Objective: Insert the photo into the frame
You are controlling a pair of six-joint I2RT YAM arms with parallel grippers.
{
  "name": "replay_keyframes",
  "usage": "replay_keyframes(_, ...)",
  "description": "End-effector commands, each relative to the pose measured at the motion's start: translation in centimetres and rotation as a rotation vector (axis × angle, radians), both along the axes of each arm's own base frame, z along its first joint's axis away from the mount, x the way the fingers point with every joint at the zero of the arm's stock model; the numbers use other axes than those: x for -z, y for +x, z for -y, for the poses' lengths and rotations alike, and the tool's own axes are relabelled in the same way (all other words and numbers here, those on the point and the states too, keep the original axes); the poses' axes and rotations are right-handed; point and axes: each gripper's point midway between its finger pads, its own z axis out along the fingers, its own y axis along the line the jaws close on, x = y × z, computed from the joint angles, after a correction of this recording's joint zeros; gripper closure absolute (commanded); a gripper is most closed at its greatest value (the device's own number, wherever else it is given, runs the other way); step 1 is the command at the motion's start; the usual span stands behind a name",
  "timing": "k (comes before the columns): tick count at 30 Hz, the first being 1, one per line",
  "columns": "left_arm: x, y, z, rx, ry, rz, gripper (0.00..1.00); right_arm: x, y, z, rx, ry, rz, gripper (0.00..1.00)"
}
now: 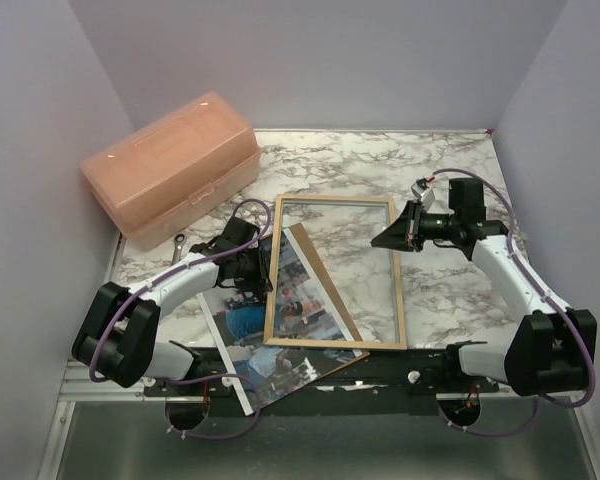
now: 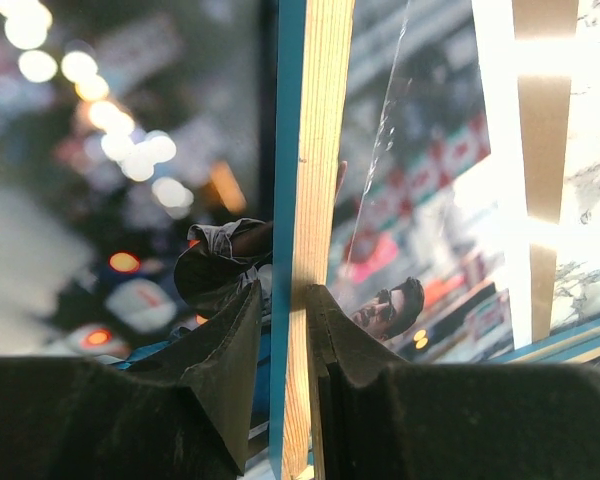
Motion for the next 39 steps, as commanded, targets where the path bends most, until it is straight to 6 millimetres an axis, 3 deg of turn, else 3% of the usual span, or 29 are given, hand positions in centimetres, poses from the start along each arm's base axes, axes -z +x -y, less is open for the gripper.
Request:
replay_keyframes(1, 2.3, -0.8, -1.7, 0.003, 0.093, -0.043, 0.75, -0.5, -0.6, -0.9, -0.042, 0.045, -0.003, 0.99)
replay_keyframes(17, 2.9, -1.1, -1.9, 0.008, 0.109, -0.062, 0.76, 0.4, -1.4, -1.4, -0.104, 0.057, -0.032, 0.99)
replay_keyframes(31, 3.1, -1.1, -2.0, 0.011, 0.117, -0.068, 0.76, 1.8, -0.8, -1.3, -0.13, 0.004, -0.048, 0.99)
replay_keyframes(39, 3.1, -1.1, -2.1, 0.012, 0.119, -0.068, 0.76, 4.7, -0.3, 0.0, -0.1, -0.157, -0.096, 0.99)
